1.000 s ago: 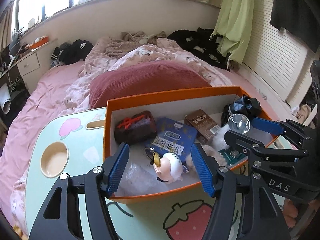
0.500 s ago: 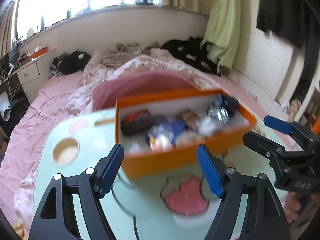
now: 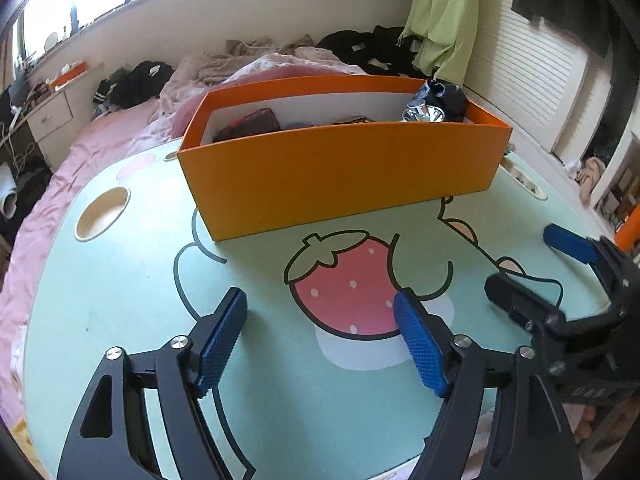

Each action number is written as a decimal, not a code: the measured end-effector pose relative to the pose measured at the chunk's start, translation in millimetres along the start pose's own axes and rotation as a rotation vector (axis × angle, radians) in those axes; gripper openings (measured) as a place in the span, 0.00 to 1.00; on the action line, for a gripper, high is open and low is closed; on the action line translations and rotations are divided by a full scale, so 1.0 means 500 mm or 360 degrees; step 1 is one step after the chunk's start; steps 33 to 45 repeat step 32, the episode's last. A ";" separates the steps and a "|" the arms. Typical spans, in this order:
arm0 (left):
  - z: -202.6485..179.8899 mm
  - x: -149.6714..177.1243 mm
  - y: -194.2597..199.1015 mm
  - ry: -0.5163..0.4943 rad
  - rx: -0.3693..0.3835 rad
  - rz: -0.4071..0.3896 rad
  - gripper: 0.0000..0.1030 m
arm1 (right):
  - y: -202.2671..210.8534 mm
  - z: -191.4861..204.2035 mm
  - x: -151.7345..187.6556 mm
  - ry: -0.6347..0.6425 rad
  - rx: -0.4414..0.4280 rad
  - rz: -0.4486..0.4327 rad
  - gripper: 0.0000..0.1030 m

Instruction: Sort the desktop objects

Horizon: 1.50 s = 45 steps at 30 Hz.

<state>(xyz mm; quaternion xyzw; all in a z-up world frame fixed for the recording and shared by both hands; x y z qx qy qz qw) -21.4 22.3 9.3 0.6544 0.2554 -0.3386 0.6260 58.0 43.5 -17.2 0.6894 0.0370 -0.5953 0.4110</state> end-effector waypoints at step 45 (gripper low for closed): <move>0.013 0.013 -0.006 0.0018 0.0000 -0.0026 1.00 | 0.005 -0.012 0.012 0.0010 0.0010 -0.0059 1.00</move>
Point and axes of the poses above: each gripper's, at about its wrist camera, not at the fingertips, and y roughly against the way its jaws point, z to its left, x to its underside, the point moved 1 cm from there along -y, roughly the way its jaws point, and after that the axes turned 10 degrees about -z, right-handed, at the moved point
